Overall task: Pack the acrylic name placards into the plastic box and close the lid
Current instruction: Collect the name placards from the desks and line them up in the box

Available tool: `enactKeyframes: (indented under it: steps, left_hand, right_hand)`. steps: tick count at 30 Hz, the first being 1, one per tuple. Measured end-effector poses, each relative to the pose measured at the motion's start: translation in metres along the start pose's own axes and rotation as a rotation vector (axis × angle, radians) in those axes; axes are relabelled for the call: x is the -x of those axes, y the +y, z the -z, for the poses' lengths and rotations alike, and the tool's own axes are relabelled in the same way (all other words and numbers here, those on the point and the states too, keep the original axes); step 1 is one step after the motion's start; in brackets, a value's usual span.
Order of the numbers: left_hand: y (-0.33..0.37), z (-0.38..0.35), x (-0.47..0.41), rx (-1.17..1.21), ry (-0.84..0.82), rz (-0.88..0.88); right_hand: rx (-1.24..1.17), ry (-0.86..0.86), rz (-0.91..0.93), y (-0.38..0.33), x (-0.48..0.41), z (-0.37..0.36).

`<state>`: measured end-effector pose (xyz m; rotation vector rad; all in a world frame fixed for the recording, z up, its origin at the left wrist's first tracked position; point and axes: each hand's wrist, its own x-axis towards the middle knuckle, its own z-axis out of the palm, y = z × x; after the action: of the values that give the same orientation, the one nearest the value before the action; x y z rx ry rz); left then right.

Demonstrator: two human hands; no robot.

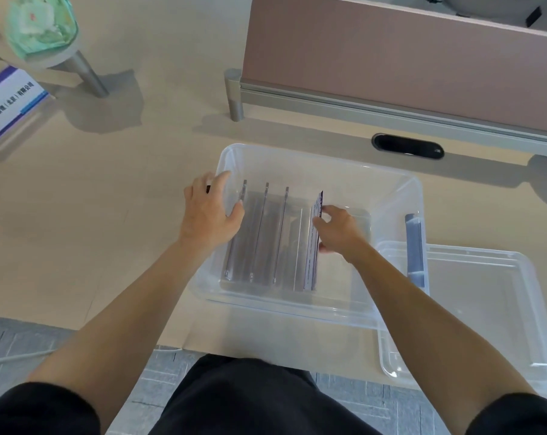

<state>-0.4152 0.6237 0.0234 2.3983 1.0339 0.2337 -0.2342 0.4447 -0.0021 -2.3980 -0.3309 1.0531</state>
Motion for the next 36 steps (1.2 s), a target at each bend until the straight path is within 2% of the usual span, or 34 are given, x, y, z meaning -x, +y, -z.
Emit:
enactKeyframes:
  steps: [14, 36]
  left_hand:
    - [0.009, 0.0, 0.003, 0.078, 0.055, 0.071]
    - [0.006, -0.001, 0.001, 0.08, 0.067, 0.074]
  right_hand:
    - [-0.014, -0.076, 0.069, -0.02, 0.011, -0.004]
    - [-0.006, -0.087, 0.042, -0.019, 0.007, -0.011]
